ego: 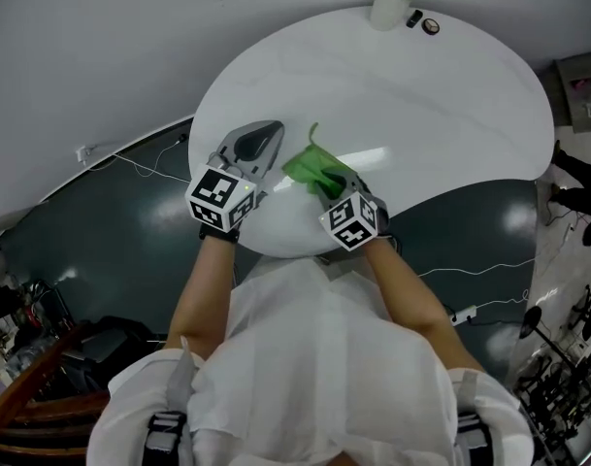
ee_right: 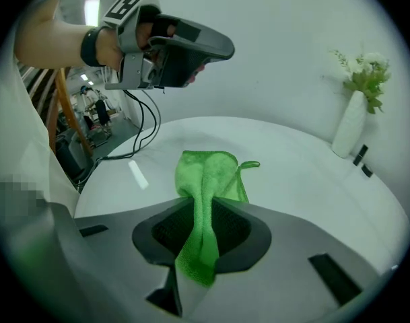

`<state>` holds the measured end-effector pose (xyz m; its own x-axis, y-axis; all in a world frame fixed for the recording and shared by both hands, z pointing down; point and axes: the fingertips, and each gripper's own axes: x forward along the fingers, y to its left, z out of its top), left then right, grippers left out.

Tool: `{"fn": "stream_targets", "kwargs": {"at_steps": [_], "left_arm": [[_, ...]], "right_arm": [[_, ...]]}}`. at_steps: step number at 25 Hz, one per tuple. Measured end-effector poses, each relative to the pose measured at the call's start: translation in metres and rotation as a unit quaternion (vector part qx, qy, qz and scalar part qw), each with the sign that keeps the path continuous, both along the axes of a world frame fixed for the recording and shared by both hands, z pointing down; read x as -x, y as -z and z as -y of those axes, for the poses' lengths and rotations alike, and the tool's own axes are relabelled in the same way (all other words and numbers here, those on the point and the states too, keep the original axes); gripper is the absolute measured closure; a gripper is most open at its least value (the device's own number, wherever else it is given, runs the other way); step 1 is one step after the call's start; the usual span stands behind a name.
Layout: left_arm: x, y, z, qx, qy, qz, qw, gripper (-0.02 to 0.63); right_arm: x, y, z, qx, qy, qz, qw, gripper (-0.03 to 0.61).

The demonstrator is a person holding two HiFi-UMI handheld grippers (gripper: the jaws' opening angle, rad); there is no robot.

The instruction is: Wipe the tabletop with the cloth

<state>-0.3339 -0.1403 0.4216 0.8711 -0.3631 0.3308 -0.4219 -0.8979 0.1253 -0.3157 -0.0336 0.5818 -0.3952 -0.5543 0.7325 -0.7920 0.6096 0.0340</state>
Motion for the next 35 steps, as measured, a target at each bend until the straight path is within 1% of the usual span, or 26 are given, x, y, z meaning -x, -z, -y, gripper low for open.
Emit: {"fn": "stream_targets", "kwargs": {"at_steps": [2, 5, 8, 10, 13, 16, 18, 21, 24, 26, 29, 32, 35], "left_arm": [[-0.002, -0.001, 0.001, 0.0, 0.007, 0.003, 1.0, 0.592], [-0.005, -0.004, 0.002, 0.002, 0.024, 0.014, 0.9996, 0.592], [-0.008, -0.005, 0.003, 0.005, 0.058, 0.018, 0.9982, 0.592], [-0.015, -0.005, 0.005, 0.007, 0.08, 0.018, 0.9966, 0.592], [-0.032, -0.009, 0.008, 0.008, 0.104, 0.017, 0.9944, 0.592], [-0.045, -0.014, 0.015, 0.008, 0.125, 0.014, 0.992, 0.592], [-0.051, -0.016, 0.017, 0.009, 0.138, 0.013, 0.9904, 0.592], [-0.055, -0.018, 0.018, 0.011, 0.156, 0.01, 0.9876, 0.592], [-0.054, -0.021, 0.021, 0.013, 0.169, 0.008, 0.9855, 0.592], [-0.051, -0.022, 0.021, 0.014, 0.175, 0.007, 0.9844, 0.592], [-0.04, -0.023, 0.019, 0.017, 0.192, 0.006, 0.9813, 0.592], [-0.029, -0.024, 0.02, 0.019, 0.203, 0.004, 0.9791, 0.592], [-0.014, -0.025, 0.021, 0.019, 0.215, 0.003, 0.9763, 0.592]], "right_arm": [[0.009, 0.0, 0.01, -0.003, 0.025, 0.008, 1.0, 0.509], [0.004, -0.003, 0.028, -0.009, 0.045, 0.015, 0.999, 0.509], [-0.017, -0.002, 0.048, -0.012, 0.043, 0.024, 0.999, 0.509], [-0.04, -0.001, 0.064, -0.016, 0.038, 0.03, 0.999, 0.509], [-0.094, -0.002, 0.087, -0.026, 0.011, 0.024, 0.999, 0.509], [-0.163, -0.007, 0.109, -0.03, -0.048, 0.021, 0.998, 0.509], [-0.21, -0.008, 0.119, -0.029, -0.085, 0.018, 0.996, 0.509], [-0.272, -0.009, 0.132, -0.034, -0.126, 0.0, 0.991, 0.509], [-0.314, -0.011, 0.143, -0.034, -0.168, -0.017, 0.985, 0.509], [-0.325, -0.012, 0.149, -0.03, -0.191, -0.03, 0.981, 0.509], [-0.319, -0.009, 0.158, -0.037, -0.209, -0.059, 0.975, 0.509], [-0.298, -0.005, 0.166, -0.046, -0.222, -0.069, 0.972, 0.509], [-0.262, -0.005, 0.179, -0.05, -0.21, -0.062, 0.974, 0.509]]}}
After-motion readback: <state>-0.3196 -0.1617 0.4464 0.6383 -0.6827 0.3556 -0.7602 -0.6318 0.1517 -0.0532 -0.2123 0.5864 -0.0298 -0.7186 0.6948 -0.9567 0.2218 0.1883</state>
